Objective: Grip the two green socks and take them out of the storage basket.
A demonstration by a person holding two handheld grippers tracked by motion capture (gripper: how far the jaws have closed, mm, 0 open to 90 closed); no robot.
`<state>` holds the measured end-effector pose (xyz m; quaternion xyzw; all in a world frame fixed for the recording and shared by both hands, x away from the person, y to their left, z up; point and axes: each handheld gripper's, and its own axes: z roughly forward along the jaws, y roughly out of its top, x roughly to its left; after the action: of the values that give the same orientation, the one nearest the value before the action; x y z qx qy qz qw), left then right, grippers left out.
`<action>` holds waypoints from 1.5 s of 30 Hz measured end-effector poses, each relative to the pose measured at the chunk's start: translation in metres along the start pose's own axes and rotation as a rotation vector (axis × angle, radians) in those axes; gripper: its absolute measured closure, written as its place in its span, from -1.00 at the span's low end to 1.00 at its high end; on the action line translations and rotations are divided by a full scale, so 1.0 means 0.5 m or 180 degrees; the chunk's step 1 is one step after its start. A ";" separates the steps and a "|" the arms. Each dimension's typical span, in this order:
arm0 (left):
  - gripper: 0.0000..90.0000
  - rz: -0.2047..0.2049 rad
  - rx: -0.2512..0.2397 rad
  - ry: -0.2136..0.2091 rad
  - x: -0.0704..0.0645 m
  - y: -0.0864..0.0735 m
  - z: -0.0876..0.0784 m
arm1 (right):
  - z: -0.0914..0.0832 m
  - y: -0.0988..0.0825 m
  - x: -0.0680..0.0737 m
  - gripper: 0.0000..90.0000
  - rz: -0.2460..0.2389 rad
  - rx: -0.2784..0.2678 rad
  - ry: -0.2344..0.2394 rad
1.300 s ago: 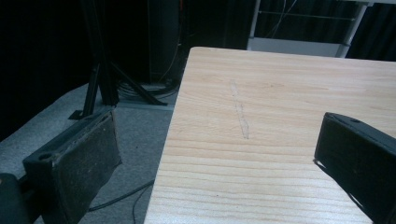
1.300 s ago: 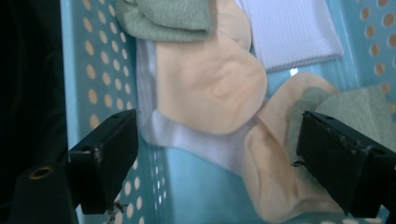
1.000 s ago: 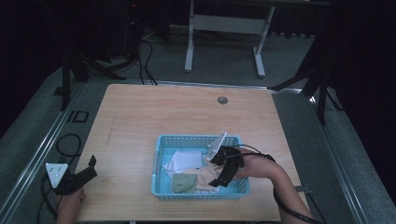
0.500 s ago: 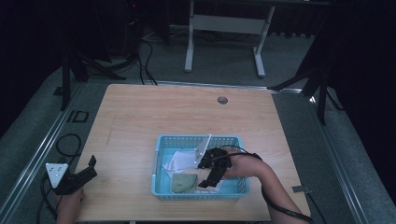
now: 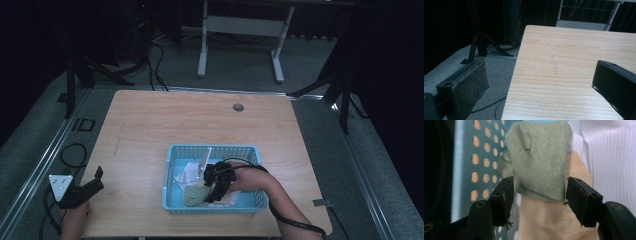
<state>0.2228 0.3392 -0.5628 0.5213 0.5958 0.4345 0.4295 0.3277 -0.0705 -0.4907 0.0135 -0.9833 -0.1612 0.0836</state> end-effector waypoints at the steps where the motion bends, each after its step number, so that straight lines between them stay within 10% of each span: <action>1: -0.99 -0.0002 -0.0003 -0.0001 0.000 0.000 0.000 | 0.005 0.001 0.000 -0.06 0.0001 0.0019 0.0018; 10: -0.99 0.0004 -0.0001 0.0002 0.000 0.000 0.000 | -0.010 0.008 0.005 0.80 -0.0017 -0.0005 -0.0031; 29: -0.99 0.0013 -0.0002 0.0015 -0.001 0.000 0.000 | -0.114 0.012 0.026 0.84 -0.0191 -0.0091 -0.0228; 45: -0.99 0.0013 0.0000 0.0019 -0.001 0.000 0.000 | -0.227 -0.061 0.028 0.84 0.0048 -0.0267 -0.0517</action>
<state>0.2228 0.3387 -0.5627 0.5212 0.5960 0.4369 0.4268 0.3329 -0.1357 -0.3923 -0.0106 -0.9793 -0.2022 0.0052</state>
